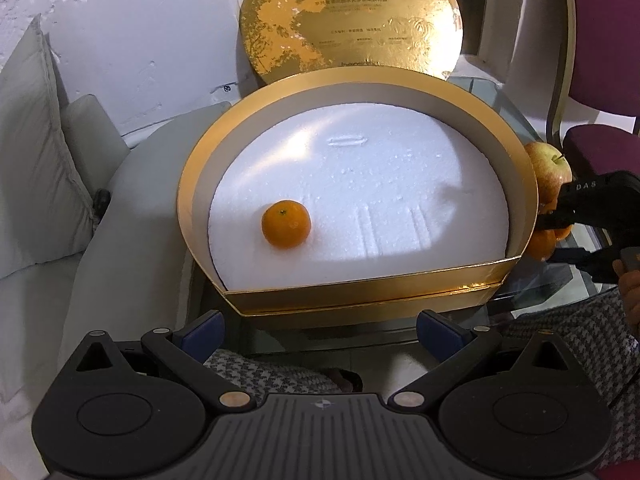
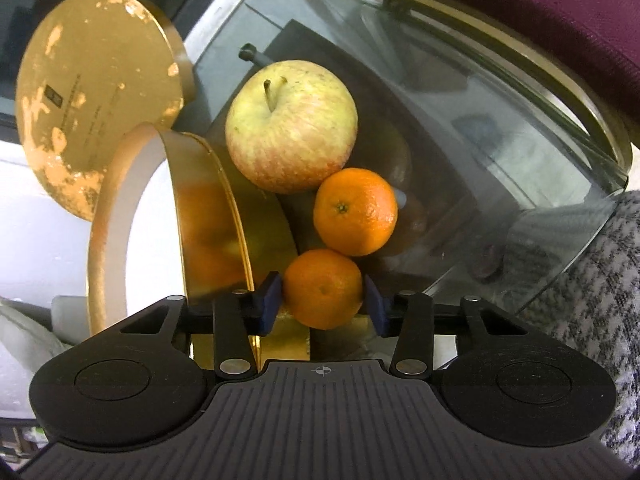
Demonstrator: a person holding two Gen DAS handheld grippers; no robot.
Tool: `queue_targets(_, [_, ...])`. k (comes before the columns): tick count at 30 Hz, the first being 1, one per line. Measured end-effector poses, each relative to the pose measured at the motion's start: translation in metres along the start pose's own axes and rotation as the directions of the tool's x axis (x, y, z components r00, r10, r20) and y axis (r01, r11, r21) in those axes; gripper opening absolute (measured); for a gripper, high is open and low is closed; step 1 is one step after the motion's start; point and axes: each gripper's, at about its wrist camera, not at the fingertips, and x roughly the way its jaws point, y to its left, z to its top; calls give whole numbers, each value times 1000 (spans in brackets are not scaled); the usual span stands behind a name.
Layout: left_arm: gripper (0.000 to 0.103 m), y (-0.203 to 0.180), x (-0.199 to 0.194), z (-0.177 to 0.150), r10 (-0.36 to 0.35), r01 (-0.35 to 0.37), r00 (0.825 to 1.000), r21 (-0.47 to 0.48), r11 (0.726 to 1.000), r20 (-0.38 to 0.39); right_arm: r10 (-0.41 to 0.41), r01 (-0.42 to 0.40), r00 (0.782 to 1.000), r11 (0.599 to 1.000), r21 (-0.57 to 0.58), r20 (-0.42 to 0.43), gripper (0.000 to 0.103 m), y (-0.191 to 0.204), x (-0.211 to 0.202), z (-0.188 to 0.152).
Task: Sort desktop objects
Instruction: 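Move the second mandarin into the box with the right gripper and open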
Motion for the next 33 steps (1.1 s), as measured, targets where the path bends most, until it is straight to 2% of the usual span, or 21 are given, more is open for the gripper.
queue_targets(6, [102, 6, -2, -4, -8, 8, 1000, -24, 1000, 4, 14, -14, 1000, 1000, 5, -12, 45, -5, -14, -7])
queue_targets(10, [102, 13, -4, -6, -24, 25, 1000, -47, 999, 18, 17, -17, 1000, 1000, -24, 12, 45, 0, -37, -15])
queue_targets(15, [102, 44, -8, 0, 21, -9, 997, -164, 986, 76, 64, -41, 991, 981, -189, 117, 45, 47, -76, -20])
queue_targets(19, [102, 74, -10, 0, 75, -50, 993, -252, 967, 91, 111, -57, 985, 930, -364, 129, 45, 101, -83, -30])
queue_targets(22, [102, 89, -7, -6, 90, -67, 993, -287, 956, 70, 101, -50, 991, 880, -473, 83, 45, 138, -61, -45])
queue_targets(26, [102, 101, 0, -17, 83, -70, 996, -313, 947, 27, 38, -45, 999, 826, -563, -23, 45, 173, -16, -66])
queue_targets(30, [102, 113, 6, -24, 86, -82, 996, -338, 938, -3, -59, -15, 994, 771, -637, -94, 45, 193, 23, -90])
queue_targets(33, [102, 121, 10, -27, 93, -94, 995, -360, 928, -20, -112, 0, 986, 744, -668, -124, 46, 199, 44, -102])
